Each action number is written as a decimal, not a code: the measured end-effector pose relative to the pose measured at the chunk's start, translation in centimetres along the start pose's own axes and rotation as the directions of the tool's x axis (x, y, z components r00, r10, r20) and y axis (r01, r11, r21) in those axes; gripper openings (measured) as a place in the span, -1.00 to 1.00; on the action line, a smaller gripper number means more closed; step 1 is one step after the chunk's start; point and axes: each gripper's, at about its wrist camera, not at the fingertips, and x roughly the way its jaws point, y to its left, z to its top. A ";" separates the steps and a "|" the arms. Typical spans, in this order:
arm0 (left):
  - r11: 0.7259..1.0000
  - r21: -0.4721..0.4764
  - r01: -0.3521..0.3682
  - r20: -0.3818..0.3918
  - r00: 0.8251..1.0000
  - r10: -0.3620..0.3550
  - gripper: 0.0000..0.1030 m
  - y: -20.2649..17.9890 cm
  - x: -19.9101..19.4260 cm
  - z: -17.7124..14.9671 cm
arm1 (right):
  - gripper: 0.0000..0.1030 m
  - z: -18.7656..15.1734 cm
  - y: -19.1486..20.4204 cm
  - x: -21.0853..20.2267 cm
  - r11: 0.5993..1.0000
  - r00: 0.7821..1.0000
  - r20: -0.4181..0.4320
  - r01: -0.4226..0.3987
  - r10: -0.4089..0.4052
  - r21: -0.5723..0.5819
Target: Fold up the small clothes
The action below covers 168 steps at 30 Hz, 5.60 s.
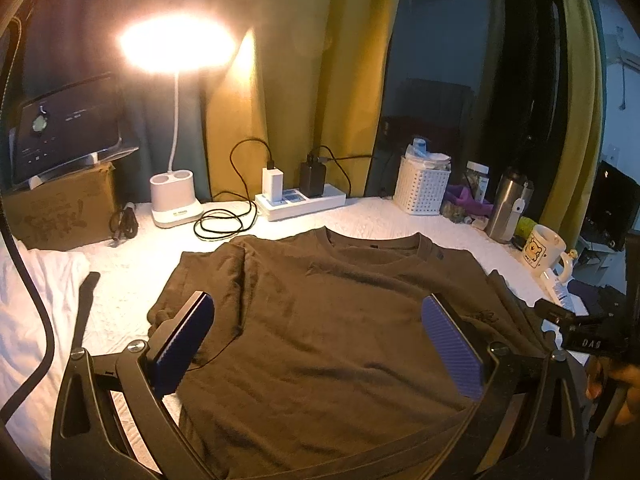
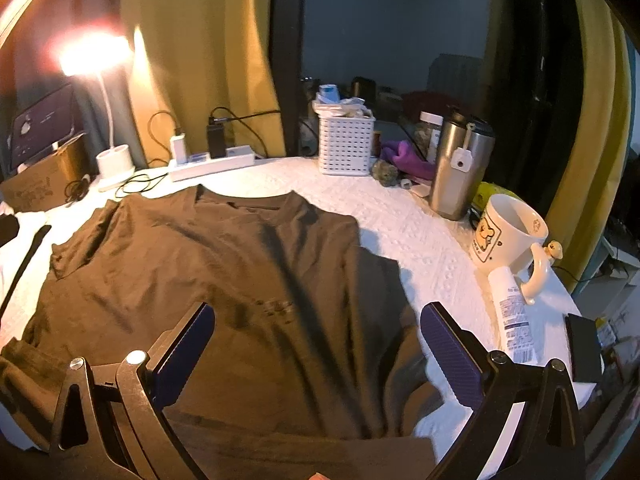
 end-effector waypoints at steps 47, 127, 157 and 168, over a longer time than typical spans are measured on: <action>0.998 -0.035 -0.049 -0.166 0.985 0.042 0.99 -0.6 8.9 2.4 | -0.90 7.6 -12.3 12.4 0.997 0.996 -0.081 0.026 -0.020 0.076; 0.999 -0.042 -0.003 -0.131 0.991 -0.003 0.99 1.7 2.7 -0.6 | -0.91 1.3 0.4 3.1 0.953 0.947 -0.135 -0.299 0.292 -0.040; 0.991 -0.109 -0.079 -0.226 0.973 0.052 0.99 8.3 6.6 -0.8 | 0.64 3.5 3.4 13.0 0.970 0.934 -0.265 -0.241 0.241 0.033; 0.984 -0.133 -0.122 -0.285 0.955 0.080 0.99 12.2 9.6 -0.8 | 0.65 4.3 6.5 17.2 0.961 0.907 -0.323 -0.275 0.270 0.031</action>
